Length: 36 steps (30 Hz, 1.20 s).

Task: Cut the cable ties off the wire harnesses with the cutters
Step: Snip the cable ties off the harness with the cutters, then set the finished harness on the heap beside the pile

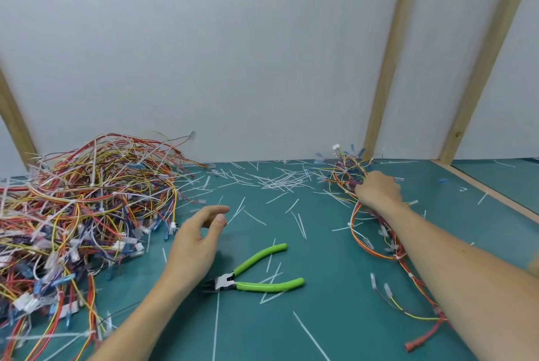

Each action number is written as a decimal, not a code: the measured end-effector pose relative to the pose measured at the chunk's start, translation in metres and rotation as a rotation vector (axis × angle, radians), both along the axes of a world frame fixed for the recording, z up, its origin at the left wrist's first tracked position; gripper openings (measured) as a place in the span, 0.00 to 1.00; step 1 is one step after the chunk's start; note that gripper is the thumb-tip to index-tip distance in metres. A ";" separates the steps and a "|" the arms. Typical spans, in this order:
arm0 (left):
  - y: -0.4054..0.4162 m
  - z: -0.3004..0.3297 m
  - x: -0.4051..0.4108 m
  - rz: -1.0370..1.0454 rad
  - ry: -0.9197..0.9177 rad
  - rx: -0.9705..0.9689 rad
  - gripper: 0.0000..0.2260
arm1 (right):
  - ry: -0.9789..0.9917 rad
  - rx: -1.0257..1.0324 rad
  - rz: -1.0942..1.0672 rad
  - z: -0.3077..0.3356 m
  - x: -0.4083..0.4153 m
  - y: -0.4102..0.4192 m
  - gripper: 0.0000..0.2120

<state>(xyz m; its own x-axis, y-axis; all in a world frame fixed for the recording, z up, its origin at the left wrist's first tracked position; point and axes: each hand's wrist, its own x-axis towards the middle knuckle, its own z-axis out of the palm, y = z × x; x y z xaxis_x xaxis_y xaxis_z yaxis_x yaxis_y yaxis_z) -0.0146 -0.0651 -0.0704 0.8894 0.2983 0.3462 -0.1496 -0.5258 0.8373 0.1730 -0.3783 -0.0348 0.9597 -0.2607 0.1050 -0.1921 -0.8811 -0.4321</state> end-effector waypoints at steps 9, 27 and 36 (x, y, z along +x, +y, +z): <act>0.002 -0.005 0.000 0.027 0.037 0.100 0.07 | -0.154 0.036 -0.226 -0.025 -0.005 -0.016 0.25; 0.007 -0.012 0.005 0.052 0.194 0.172 0.10 | -0.185 0.075 0.608 -0.032 -0.112 0.199 0.09; 0.010 -0.009 0.003 0.095 0.218 0.070 0.10 | -0.350 0.291 0.636 -0.019 -0.122 0.224 0.02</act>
<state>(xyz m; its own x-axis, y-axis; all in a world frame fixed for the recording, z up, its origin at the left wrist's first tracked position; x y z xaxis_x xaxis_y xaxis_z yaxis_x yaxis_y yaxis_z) -0.0117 -0.0548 -0.0789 0.9145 0.3661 0.1723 0.0831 -0.5867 0.8055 0.0512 -0.1539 -0.0535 0.8577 0.2644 0.4409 0.5016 -0.6181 -0.6052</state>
